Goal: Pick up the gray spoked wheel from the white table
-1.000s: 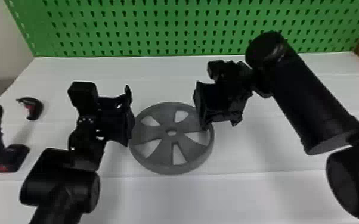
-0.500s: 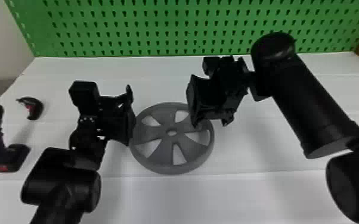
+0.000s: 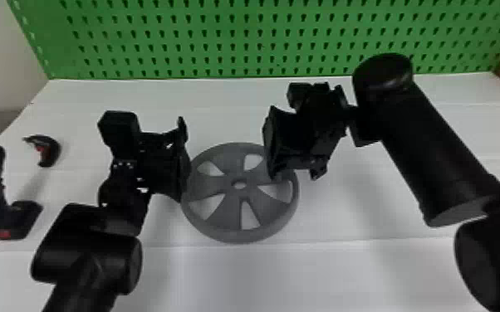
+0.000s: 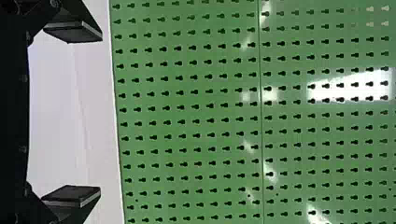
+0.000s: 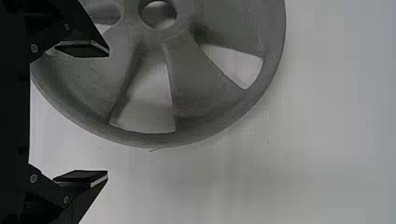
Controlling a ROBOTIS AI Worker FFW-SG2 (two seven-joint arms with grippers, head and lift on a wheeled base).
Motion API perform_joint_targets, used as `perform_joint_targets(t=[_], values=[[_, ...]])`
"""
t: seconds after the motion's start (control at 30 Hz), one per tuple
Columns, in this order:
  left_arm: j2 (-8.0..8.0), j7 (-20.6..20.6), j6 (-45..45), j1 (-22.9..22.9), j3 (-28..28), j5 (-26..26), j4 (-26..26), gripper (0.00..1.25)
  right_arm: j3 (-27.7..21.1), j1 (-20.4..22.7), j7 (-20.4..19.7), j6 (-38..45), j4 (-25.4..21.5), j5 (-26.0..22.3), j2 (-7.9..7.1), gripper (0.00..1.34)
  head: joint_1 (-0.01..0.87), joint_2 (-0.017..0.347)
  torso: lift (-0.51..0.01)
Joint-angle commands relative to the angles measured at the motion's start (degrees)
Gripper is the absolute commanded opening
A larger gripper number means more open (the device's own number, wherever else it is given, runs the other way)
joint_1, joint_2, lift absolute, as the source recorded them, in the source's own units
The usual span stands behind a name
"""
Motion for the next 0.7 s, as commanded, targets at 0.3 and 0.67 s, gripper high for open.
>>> perform_joint_targets(t=[0.3,0.67], values=[[0.00,0.3,-0.3,-0.4,-0.4,0.4,0.1,1.12,1.6,1.4,0.1,-7.5,4.3,0.2,0.14,0.99,0.770,0.052,-0.105],[0.00,0.3,-2.5,-0.1,-0.5,0.6,0.1,1.12,3.5,1.8,0.2,-11.7,6.2,1.5,0.14,0.99,0.770,0.052,-0.105]])
